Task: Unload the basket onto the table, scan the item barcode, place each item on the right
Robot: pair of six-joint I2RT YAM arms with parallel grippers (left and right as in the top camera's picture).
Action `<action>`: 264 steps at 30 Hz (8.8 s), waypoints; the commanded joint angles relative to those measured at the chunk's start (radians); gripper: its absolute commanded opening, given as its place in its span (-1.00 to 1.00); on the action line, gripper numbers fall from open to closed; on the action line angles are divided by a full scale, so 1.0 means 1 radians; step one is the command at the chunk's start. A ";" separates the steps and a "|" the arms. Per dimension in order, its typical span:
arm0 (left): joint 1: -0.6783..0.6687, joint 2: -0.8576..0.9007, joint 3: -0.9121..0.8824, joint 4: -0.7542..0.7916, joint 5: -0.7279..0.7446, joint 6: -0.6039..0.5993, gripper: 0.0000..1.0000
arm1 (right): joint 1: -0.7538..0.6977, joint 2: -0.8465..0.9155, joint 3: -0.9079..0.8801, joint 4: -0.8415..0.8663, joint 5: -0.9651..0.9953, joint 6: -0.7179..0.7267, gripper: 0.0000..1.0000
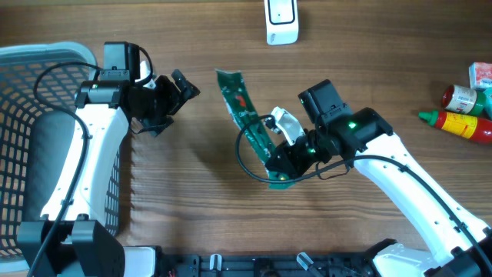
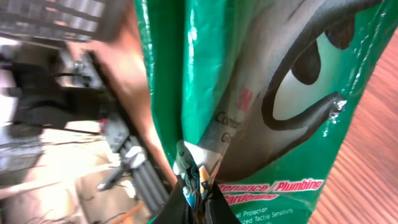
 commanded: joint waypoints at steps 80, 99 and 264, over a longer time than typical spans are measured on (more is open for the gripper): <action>-0.100 0.030 -0.001 0.260 0.318 -1.216 -0.92 | -0.084 -0.359 -0.106 -0.020 0.589 1.040 0.99; -0.090 0.042 -0.001 0.127 0.363 -1.544 -0.92 | -0.084 -0.354 -0.106 -0.245 0.518 1.194 0.99; -0.356 -0.466 0.316 -0.474 -0.904 -0.021 1.00 | -1.454 -0.273 -0.066 1.236 -0.310 0.898 0.99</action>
